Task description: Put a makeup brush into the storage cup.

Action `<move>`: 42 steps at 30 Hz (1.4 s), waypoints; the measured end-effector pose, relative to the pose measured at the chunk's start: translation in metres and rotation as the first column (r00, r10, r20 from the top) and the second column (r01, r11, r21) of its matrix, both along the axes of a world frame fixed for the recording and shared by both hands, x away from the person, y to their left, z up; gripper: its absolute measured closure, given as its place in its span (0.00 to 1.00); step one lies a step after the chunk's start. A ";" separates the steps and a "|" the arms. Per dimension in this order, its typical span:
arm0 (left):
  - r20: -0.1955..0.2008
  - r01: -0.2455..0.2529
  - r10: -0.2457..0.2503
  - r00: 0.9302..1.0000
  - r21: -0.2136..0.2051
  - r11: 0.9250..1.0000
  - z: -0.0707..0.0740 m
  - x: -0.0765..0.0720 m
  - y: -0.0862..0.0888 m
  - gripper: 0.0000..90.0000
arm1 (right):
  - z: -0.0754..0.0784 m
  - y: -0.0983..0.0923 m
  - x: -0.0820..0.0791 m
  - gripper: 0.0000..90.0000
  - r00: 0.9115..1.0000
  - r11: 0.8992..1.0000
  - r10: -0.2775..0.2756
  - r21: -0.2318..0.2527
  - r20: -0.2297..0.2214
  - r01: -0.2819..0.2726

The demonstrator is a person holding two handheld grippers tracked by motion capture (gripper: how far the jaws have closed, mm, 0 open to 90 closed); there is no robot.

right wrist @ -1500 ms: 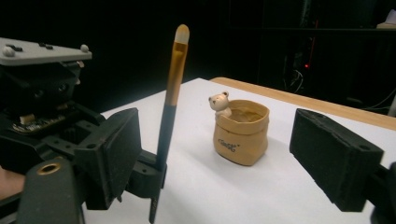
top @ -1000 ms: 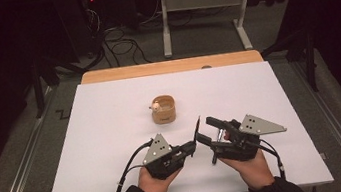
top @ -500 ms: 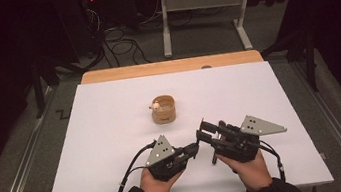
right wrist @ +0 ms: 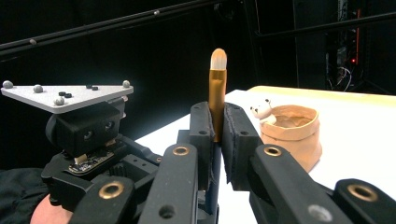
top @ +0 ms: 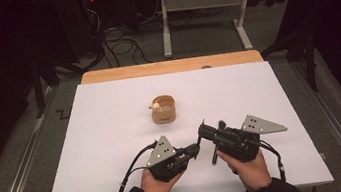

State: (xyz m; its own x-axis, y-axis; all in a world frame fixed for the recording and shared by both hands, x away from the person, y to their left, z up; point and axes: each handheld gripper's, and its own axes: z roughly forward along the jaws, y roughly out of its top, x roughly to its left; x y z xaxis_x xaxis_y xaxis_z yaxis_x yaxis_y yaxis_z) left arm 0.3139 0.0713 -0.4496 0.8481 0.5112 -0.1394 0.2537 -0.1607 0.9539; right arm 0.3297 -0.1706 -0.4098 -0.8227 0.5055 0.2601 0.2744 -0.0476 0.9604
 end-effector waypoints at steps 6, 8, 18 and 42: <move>0.002 0.005 -0.005 1.000 0.000 1.000 0.000 0.000 0.000 0.94 | 0.002 0.001 -0.003 0.95 1.000 1.000 -0.004 -0.020 0.026 0.004; 0.001 0.004 -0.004 1.000 0.003 1.000 0.001 0.000 0.000 0.93 | 0.003 0.002 -0.004 0.95 0.999 0.999 -0.007 -0.034 0.043 0.009; -0.001 -0.002 0.002 1.000 0.008 1.000 0.002 0.001 0.000 0.75 | 0.004 0.007 -0.009 0.95 0.994 0.992 -0.021 -0.118 0.111 0.034; 0.011 -0.005 0.005 1.000 -0.014 1.000 0.003 0.001 0.005 0.91 | -0.004 0.023 -0.015 0.95 0.989 0.969 0.021 -0.245 0.145 0.015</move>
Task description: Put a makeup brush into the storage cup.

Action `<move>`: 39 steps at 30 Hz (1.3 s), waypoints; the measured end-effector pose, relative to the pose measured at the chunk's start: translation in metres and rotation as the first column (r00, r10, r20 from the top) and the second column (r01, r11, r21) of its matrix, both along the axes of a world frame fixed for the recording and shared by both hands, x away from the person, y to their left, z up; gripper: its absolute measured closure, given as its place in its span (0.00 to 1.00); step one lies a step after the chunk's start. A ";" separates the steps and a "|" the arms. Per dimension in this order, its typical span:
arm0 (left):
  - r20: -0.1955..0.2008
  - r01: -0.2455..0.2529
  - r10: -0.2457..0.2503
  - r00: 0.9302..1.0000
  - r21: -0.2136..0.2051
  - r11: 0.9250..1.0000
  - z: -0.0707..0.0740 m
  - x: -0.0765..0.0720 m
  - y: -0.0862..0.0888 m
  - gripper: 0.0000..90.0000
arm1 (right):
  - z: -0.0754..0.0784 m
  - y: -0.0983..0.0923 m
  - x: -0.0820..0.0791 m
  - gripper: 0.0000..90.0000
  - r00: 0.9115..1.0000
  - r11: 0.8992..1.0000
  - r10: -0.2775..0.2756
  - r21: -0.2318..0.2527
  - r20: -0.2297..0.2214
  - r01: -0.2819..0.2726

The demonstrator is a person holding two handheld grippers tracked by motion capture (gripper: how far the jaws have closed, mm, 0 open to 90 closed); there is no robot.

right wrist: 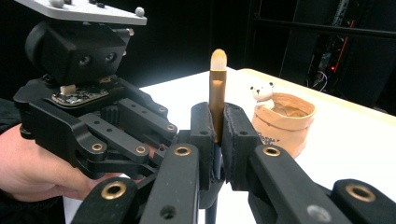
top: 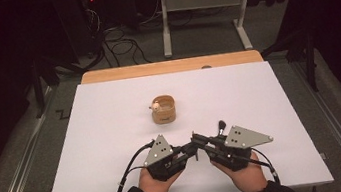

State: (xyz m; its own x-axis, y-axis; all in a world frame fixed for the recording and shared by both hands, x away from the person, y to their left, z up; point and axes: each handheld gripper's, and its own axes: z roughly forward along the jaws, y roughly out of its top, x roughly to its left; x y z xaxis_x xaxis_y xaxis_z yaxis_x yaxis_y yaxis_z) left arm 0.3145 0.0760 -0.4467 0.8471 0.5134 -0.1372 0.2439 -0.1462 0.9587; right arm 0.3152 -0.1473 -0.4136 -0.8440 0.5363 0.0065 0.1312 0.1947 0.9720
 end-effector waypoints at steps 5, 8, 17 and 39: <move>-0.005 0.006 -0.006 1.000 -0.003 1.000 0.000 0.001 0.001 0.92 | 0.000 0.000 0.000 0.93 1.000 1.000 0.000 0.002 -0.003 0.000; -0.014 -0.009 0.009 1.000 -0.012 1.000 0.001 0.003 0.003 0.92 | 0.000 0.000 0.001 0.86 1.000 1.000 0.009 0.008 -0.003 -0.009; -0.025 -0.072 0.072 0.997 -0.025 0.997 0.003 0.012 0.022 0.93 | 0.004 -0.010 0.004 0.68 1.000 0.999 -0.019 0.031 -0.009 0.019; -0.026 -0.208 0.207 0.978 -0.024 0.978 0.009 0.032 0.068 0.93 | 0.005 -0.059 0.020 0.24 0.983 0.983 -0.181 0.006 -0.033 0.181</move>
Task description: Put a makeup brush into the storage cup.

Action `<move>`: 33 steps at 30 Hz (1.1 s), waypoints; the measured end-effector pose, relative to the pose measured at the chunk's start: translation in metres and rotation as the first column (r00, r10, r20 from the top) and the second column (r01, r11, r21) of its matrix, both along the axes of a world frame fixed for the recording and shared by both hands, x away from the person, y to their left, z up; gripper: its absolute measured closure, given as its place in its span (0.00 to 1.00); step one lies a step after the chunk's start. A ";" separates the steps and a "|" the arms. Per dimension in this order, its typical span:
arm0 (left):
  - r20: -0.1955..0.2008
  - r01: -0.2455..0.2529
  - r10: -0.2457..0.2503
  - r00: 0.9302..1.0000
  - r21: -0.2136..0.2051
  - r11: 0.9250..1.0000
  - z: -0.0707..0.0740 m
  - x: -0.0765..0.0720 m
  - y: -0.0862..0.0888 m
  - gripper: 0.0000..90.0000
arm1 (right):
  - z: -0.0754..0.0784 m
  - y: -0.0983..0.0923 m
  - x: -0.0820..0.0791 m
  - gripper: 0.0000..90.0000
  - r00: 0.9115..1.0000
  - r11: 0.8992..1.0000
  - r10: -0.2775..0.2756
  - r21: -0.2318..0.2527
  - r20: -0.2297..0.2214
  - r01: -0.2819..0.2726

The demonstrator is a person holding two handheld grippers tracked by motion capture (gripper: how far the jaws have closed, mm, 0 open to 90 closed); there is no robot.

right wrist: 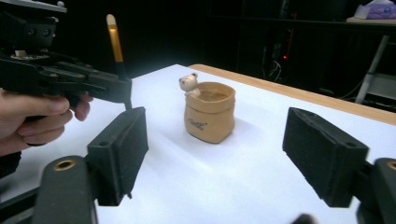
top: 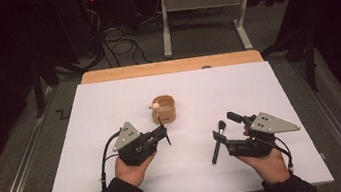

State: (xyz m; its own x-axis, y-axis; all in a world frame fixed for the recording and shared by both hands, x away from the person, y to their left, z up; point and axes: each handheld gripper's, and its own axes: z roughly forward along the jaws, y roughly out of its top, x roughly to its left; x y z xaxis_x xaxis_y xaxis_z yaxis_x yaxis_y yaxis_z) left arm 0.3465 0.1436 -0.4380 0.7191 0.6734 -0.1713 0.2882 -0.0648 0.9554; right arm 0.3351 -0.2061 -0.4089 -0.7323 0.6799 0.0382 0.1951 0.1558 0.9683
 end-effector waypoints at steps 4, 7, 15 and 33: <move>0.003 -0.018 0.018 1.000 -0.001 1.000 0.001 0.002 0.006 0.93 | -0.002 -0.009 0.000 0.22 1.000 1.000 -0.015 -0.005 -0.006 0.015; 0.004 -0.032 0.032 0.999 0.000 0.999 0.002 0.003 0.010 0.92 | -0.003 -0.015 0.000 0.19 0.999 0.999 -0.032 -0.005 -0.007 0.032; 0.001 -0.060 0.060 0.998 0.004 0.998 0.002 0.007 0.020 0.92 | -0.006 -0.027 -0.003 0.13 0.997 0.997 -0.071 -0.021 -0.006 0.071; 0.006 -0.112 0.112 0.994 -0.008 0.994 0.004 0.011 0.036 0.93 | -0.012 -0.047 -0.009 0.01 0.993 0.992 -0.116 -0.050 0.000 0.116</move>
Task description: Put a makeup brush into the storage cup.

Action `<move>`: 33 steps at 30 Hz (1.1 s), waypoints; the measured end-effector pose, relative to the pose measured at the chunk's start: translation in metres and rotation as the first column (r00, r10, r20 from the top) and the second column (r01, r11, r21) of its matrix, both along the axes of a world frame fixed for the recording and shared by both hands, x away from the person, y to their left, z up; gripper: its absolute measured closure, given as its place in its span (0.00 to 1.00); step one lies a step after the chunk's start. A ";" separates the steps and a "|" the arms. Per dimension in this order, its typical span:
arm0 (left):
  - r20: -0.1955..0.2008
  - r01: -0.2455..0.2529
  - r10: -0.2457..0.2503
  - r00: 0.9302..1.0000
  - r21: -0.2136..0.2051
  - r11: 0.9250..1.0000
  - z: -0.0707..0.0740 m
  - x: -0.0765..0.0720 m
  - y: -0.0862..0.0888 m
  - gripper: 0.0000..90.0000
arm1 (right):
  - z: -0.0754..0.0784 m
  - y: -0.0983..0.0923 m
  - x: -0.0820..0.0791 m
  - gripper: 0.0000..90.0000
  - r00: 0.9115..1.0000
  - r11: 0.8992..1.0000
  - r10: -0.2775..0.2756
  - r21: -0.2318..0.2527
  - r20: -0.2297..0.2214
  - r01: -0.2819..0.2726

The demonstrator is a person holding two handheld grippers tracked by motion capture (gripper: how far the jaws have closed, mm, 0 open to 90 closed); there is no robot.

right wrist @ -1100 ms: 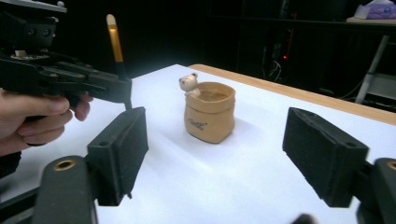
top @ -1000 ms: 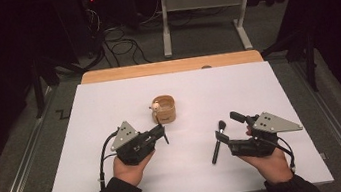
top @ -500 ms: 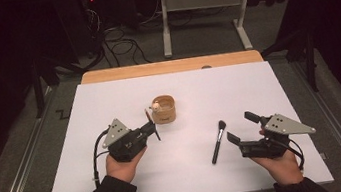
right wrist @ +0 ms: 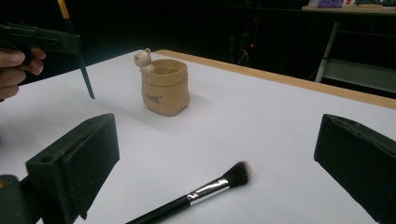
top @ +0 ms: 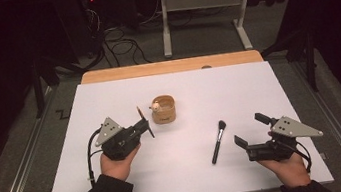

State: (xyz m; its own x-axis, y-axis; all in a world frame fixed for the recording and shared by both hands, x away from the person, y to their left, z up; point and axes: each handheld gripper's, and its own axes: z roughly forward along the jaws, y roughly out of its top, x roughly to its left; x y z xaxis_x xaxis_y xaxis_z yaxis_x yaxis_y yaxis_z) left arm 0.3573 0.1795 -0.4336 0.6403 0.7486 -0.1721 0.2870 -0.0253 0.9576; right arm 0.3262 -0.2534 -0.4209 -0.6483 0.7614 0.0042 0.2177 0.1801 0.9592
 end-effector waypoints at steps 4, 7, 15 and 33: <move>0.003 -0.007 0.007 1.000 0.007 1.000 0.000 0.001 0.001 0.93 | -0.002 -0.004 -0.001 0.01 1.000 1.000 -0.007 -0.006 0.000 0.007; 0.004 -0.011 0.011 1.000 0.009 1.000 0.001 0.002 0.002 0.93 | -0.003 -0.006 -0.002 0.01 1.000 1.000 -0.012 -0.011 0.001 0.012; 0.004 -0.034 0.034 0.999 -0.008 0.999 0.006 0.005 0.006 0.93 | -0.013 -0.012 -0.002 0.01 0.999 0.999 -0.041 -0.007 -0.004 0.041; 0.014 -0.069 0.069 0.998 -0.007 0.998 0.042 0.035 -0.014 0.93 | -0.016 -0.009 0.000 0.01 0.999 1.000 -0.031 -0.001 -0.015 0.031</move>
